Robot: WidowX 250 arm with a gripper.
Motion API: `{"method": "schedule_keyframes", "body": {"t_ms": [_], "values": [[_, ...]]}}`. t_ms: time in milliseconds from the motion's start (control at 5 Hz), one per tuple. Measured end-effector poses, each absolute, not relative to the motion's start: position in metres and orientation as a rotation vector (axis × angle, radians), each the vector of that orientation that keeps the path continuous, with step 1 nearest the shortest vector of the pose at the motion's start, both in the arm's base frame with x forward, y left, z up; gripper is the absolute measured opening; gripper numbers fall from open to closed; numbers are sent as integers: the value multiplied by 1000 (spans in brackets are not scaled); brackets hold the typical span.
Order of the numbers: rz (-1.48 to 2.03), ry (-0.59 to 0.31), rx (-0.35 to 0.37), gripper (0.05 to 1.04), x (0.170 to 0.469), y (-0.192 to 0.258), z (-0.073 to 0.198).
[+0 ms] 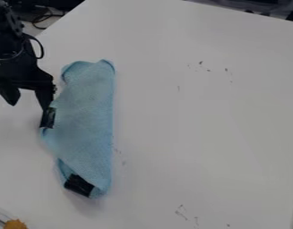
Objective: Unfold the cloth from bottom left to top right
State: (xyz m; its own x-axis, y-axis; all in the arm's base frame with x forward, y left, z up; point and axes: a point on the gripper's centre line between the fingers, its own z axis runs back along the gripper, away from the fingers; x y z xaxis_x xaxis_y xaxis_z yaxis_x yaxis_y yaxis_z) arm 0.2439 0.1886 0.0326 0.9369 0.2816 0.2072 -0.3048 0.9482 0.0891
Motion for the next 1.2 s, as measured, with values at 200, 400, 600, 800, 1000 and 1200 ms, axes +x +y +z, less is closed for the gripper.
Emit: {"method": "schedule_keyframes", "body": {"t_ms": [200, 400, 600, 800, 1000, 1200], "values": [[323, -191, 103, 1001, 237, 181, 22], [339, -180, 92, 1001, 236, 179, 12], [333, -173, 94, 999, 238, 181, 7], [326, -167, 102, 954, 239, 185, 6], [313, -172, 106, 732, 246, 186, 6], [312, -158, 104, 457, 247, 184, 6]]}}
